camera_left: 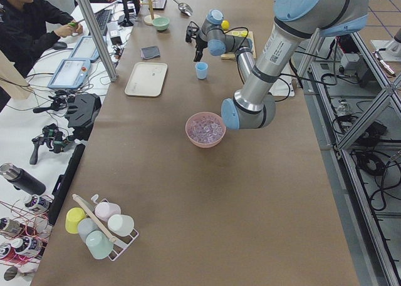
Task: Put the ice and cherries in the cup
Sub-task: 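Raise the left arm away from the cup while the right gripper moves over the cherries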
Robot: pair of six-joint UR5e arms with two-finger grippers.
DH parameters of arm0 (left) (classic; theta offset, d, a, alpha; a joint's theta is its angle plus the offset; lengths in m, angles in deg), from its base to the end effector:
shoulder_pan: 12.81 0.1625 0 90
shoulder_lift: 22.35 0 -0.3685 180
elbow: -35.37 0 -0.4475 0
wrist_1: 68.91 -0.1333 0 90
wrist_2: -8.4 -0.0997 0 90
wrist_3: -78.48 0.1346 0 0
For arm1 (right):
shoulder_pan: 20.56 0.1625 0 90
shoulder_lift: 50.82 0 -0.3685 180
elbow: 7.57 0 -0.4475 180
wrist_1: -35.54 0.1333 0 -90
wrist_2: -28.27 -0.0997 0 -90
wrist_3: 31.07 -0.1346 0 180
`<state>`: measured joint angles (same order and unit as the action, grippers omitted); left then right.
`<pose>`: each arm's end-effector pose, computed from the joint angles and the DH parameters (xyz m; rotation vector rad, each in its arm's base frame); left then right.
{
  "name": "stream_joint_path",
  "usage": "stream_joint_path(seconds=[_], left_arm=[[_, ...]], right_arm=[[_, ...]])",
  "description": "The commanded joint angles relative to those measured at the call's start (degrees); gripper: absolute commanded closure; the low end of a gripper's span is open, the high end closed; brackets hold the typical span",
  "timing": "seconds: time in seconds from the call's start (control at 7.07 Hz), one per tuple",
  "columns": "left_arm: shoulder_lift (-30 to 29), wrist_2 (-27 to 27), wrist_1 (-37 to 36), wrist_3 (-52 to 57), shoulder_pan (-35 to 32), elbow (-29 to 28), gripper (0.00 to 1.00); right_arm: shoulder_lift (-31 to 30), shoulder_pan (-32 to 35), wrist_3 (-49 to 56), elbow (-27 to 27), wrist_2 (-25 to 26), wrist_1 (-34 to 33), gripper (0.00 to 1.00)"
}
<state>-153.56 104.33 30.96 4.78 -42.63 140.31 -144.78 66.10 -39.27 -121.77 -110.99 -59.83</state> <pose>0.5088 -0.4292 0.0314 0.3668 1.0961 -0.1495 0.0014 -0.5143 0.4346 0.1561 -0.8745 -0.0324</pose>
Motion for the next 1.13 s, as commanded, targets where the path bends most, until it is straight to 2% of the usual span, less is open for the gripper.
stream_joint_path(seconds=[0.0,0.14,0.28,0.42,0.57,0.71,0.85,0.99], left_arm=[[5.4,4.5,-5.9,4.9,-7.7,7.6,0.02],[7.6,7.8,-8.1,8.6,-12.0,9.8,0.02],[8.2,10.3,-11.0,13.4,-15.9,11.1,0.02],[9.3,10.8,-11.7,16.4,-18.1,11.3,0.02],[9.4,11.0,-11.9,18.0,-19.1,11.2,0.02],[9.5,11.0,-11.9,18.0,-19.3,10.9,0.02],[10.2,11.0,-11.9,18.0,-19.3,11.2,0.02],[10.3,11.0,-11.9,18.0,-19.3,11.5,0.02]], right_arm=[[7.8,-11.6,-10.7,0.0,3.1,0.1,0.0],[8.4,-16.7,-13.0,0.5,6.5,0.5,0.0],[9.1,-19.3,-15.3,2.8,6.6,5.7,0.0],[9.1,-22.5,-20.2,6.7,7.8,14.5,0.0],[9.1,-26.8,-25.0,9.9,11.5,22.0,0.0],[9.5,-30.7,-29.5,12.5,13.6,25.8,0.0],[10.5,-33.1,-31.4,14.2,16.0,27.7,0.0],[13.6,-34.1,-31.7,17.3,16.2,27.8,0.0]])
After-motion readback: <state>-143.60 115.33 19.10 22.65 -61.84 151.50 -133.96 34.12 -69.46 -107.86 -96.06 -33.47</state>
